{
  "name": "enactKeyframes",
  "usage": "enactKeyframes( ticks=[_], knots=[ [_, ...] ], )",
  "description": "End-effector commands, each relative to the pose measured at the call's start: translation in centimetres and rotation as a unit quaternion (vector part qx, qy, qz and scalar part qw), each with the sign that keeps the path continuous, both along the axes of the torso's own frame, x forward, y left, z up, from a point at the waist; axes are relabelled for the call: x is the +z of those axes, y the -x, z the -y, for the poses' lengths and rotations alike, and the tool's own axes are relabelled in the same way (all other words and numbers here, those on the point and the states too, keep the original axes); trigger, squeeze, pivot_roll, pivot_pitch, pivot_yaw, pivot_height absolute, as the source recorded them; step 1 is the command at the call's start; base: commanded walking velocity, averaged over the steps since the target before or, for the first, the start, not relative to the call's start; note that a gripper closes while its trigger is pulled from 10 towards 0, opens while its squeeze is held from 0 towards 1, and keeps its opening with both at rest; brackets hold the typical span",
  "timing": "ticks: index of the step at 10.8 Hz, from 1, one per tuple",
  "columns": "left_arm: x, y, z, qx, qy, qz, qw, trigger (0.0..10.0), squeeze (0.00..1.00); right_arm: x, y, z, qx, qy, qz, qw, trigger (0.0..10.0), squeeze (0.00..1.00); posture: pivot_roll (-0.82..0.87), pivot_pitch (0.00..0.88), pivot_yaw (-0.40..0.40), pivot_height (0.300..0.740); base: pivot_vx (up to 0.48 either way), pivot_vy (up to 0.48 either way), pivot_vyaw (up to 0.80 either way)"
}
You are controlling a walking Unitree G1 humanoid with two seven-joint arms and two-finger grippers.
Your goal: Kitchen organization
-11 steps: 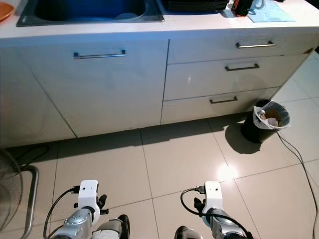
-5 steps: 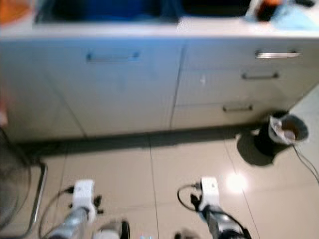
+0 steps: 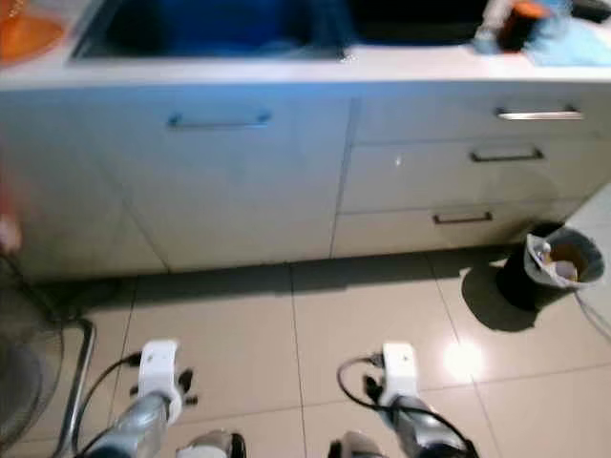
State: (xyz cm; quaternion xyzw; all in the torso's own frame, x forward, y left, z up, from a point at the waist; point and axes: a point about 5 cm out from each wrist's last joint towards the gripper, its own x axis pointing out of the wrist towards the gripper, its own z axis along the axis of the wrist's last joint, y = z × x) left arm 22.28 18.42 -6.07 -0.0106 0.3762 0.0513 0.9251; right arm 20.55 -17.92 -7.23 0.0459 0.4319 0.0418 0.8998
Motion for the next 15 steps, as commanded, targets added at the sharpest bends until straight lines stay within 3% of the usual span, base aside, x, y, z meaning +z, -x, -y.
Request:
enactKeyframes(
  ticks=[1,15],
  knots=[
    [-0.71,1.13,-0.06,0.0,-0.002,-0.021,1.0,10.0,0.0,-0.12,0.19,-0.02,-0.002,-0.001,-0.004,1.0,10.0,0.0,0.05,0.176,-0.048,0.723,0.315,0.0,0.0],
    [-0.53,0.78,0.35,-0.001,0.0,-0.013,1.0,10.0,0.0,-0.01,0.0,-0.05,-0.01,-0.008,0.0,1.0,10.0,0.0,0.05,0.176,-0.053,0.723,0.34,0.0,0.0]
  ],
)
